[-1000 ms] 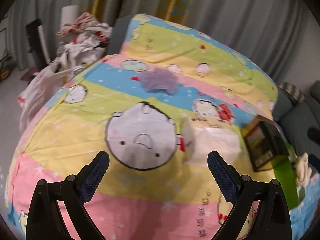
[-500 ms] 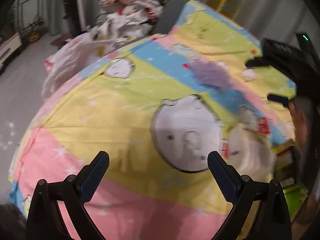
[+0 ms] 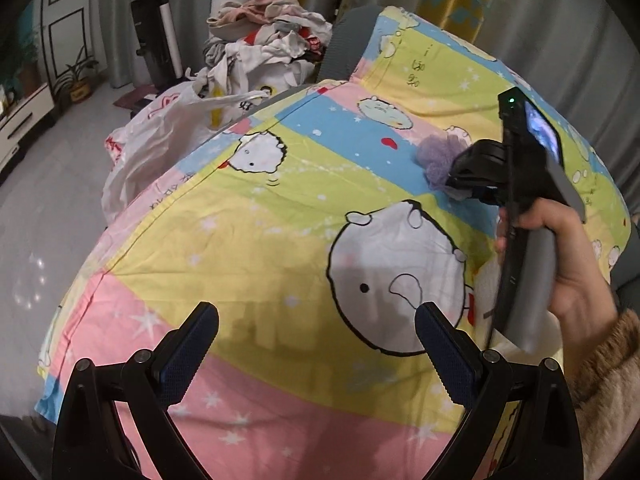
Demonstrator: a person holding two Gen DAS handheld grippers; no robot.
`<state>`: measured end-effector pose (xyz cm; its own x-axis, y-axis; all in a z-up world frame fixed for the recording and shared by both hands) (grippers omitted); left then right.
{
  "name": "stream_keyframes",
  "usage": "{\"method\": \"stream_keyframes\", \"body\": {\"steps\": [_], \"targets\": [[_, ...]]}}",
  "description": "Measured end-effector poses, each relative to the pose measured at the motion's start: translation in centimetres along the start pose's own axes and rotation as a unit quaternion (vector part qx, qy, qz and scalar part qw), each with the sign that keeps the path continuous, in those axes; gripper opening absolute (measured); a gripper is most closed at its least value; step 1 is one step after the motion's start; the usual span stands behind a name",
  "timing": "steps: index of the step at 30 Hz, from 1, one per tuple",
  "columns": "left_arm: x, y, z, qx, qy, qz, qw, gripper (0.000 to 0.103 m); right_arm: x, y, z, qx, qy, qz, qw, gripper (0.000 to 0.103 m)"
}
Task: Organize soft objects
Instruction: 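Close the right gripper on the purple mesh bath puff, then lift the purple puff and carry it over the box with the right gripper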
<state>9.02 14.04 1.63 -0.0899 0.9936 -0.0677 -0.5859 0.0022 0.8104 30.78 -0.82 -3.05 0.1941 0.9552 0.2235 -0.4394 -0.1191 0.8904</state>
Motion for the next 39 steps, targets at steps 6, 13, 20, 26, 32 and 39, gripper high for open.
{"method": "stream_keyframes", "body": {"steps": [6,13,20,26,32,39], "targets": [[-0.4,0.8,0.2,-0.016,0.004,-0.023,0.9996,0.099,-1.8,9.3,-1.9,-0.042,0.015,0.056,0.997,0.010],[-2.8,3.6,0.0,-0.046,-0.010,-0.088,0.9950,0.099,-7.1,19.2,-10.7,-0.043,0.024,0.097,0.994,0.010],[-6.9,5.2,-1.7,-0.045,-0.055,-0.106,0.9918,0.099,-13.8,20.5,-18.7,-0.036,-0.014,0.046,0.998,0.014],[-10.7,6.5,-4.4,-0.037,-0.090,-0.138,0.9856,0.099,-18.7,19.7,-22.2,-0.006,-0.070,0.028,0.997,0.015],[-13.7,6.5,-7.3,-0.011,-0.120,-0.162,0.9794,0.099,-21.7,19.1,-24.1,0.014,-0.099,0.003,0.995,0.048],[-15.9,6.7,-8.9,0.002,-0.129,-0.198,0.9717,0.091,-25.1,22.6,-22.9,-0.028,-0.172,0.044,0.984,0.078]]}}
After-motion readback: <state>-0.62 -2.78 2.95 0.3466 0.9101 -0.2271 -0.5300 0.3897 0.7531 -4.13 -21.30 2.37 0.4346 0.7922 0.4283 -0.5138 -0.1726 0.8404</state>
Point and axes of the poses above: each gripper's, at about its wrist camera, not at the fingertips, and y roughly against the way its jaws point, x to its left, z to its top, the point moved 7 cm from there along -y, roughly the way its jaws point, and after that the axes turned 15 degrees about -y, right-handed, at the moved point
